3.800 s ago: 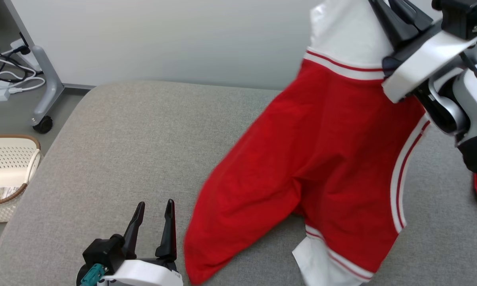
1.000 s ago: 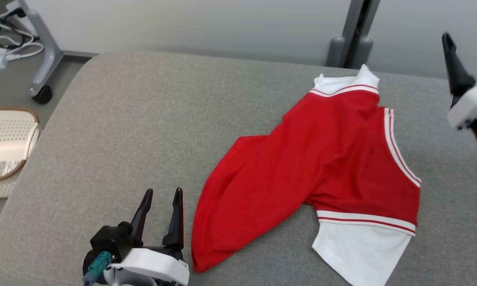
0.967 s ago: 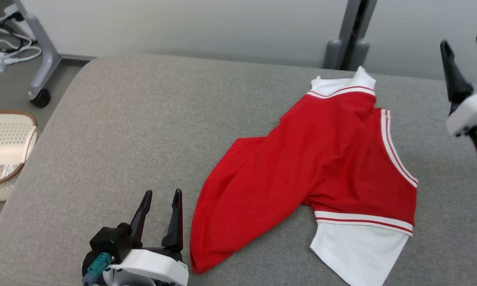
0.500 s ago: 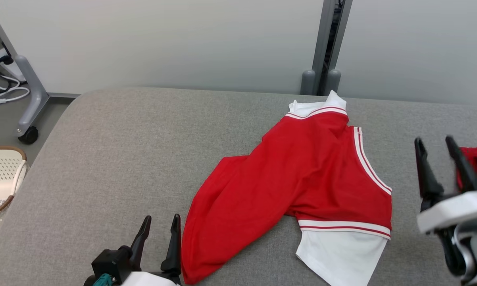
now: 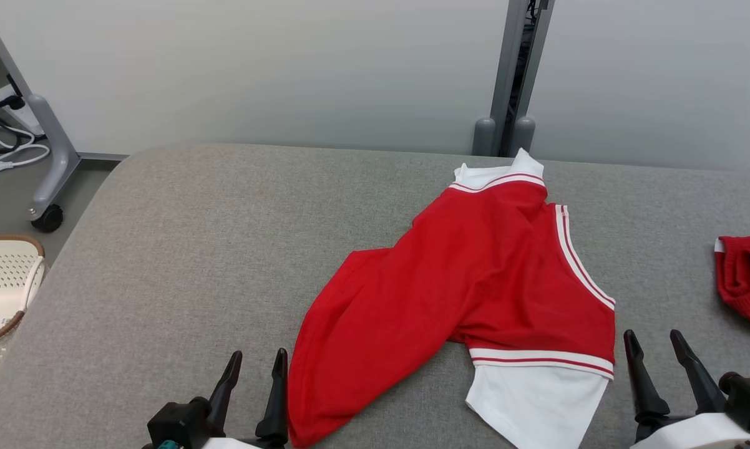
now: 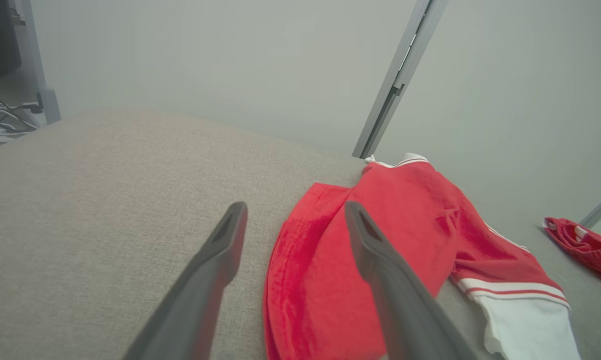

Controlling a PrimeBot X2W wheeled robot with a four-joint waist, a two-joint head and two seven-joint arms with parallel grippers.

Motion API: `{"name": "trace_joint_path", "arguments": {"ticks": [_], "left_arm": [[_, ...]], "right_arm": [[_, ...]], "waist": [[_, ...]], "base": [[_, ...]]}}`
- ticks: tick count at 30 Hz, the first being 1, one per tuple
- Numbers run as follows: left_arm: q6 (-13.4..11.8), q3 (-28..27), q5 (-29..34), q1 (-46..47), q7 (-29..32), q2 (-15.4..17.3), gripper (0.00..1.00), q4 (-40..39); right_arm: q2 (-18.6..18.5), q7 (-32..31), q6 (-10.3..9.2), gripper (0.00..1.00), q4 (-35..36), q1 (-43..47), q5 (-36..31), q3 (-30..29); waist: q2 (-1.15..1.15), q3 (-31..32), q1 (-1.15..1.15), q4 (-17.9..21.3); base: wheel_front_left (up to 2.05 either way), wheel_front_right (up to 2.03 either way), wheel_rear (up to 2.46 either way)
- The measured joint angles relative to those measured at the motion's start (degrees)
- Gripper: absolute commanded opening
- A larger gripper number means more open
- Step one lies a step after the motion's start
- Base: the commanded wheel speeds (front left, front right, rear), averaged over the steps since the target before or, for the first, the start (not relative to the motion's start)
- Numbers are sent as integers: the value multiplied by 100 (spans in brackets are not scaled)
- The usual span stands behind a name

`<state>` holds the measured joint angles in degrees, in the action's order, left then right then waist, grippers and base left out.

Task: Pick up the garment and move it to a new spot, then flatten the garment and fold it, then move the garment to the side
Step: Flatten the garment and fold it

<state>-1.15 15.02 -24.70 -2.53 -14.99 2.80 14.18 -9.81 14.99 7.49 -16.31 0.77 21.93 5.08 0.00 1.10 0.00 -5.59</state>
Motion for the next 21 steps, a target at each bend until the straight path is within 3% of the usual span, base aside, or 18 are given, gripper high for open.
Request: {"name": "trace_joint_path", "arguments": {"ticks": [17,21], "left_arm": [[15,27,-1,-36,0,-1,100,157],[189,145,-124,-113,0,0,100,444]], "right_arm": [[101,0,0,100,-3,-3,-136,-60],[115,0,0,100,-87,-4,-136,-49]], "waist": [[0,-18,0,-33],[0,-37,0,-33]], "base": [[0,0,0],[0,0,0]]}}
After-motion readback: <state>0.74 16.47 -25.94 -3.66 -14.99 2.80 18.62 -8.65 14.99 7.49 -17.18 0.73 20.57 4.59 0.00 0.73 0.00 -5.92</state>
